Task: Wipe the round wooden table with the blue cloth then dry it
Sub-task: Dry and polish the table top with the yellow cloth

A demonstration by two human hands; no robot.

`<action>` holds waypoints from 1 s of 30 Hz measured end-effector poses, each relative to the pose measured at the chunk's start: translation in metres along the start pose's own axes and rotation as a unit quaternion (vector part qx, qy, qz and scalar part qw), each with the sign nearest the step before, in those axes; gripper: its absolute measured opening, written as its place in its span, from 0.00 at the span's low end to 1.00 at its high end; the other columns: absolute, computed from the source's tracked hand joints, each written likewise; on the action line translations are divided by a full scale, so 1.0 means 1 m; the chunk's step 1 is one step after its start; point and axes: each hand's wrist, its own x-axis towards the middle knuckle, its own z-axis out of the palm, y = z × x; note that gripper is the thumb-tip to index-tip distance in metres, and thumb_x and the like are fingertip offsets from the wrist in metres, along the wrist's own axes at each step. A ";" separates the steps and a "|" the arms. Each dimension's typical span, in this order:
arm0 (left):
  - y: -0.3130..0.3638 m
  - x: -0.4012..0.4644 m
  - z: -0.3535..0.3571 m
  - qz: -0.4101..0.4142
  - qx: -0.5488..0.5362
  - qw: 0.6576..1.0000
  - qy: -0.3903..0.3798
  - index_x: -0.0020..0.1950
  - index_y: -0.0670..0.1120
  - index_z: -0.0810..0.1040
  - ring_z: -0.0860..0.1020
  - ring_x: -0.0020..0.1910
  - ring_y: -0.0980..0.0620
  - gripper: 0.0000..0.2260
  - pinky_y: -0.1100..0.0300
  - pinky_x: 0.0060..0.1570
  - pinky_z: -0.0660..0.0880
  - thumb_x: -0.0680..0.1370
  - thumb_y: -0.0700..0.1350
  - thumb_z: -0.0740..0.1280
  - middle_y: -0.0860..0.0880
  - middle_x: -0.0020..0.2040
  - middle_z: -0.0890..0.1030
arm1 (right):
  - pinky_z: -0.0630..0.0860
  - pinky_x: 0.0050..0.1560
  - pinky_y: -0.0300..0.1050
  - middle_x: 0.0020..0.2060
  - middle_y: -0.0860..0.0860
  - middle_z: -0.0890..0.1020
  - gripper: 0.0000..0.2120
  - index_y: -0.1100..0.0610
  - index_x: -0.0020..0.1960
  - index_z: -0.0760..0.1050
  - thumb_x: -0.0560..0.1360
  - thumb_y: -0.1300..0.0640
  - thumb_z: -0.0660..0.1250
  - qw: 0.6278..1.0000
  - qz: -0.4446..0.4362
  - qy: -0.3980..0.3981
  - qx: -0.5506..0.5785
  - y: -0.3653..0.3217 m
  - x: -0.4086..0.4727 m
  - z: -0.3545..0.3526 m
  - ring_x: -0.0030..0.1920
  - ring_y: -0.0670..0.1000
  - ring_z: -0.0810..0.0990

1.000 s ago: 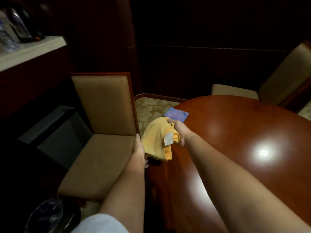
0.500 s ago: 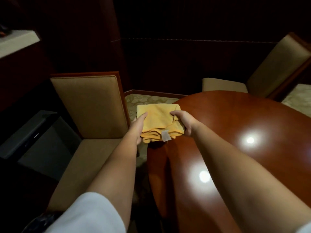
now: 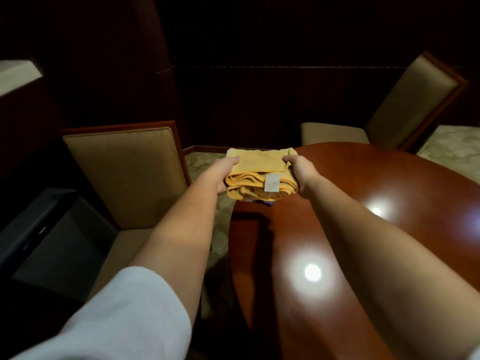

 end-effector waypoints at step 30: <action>-0.122 0.132 -0.011 -0.093 0.397 0.913 0.017 0.69 0.42 0.69 0.75 0.61 0.40 0.22 0.47 0.59 0.75 0.76 0.41 0.68 0.41 0.65 0.74 | 0.72 0.58 0.52 0.65 0.59 0.69 0.24 0.57 0.70 0.60 0.75 0.55 0.59 0.853 0.093 0.041 -0.512 0.126 0.069 0.018 0.63 0.61 0.71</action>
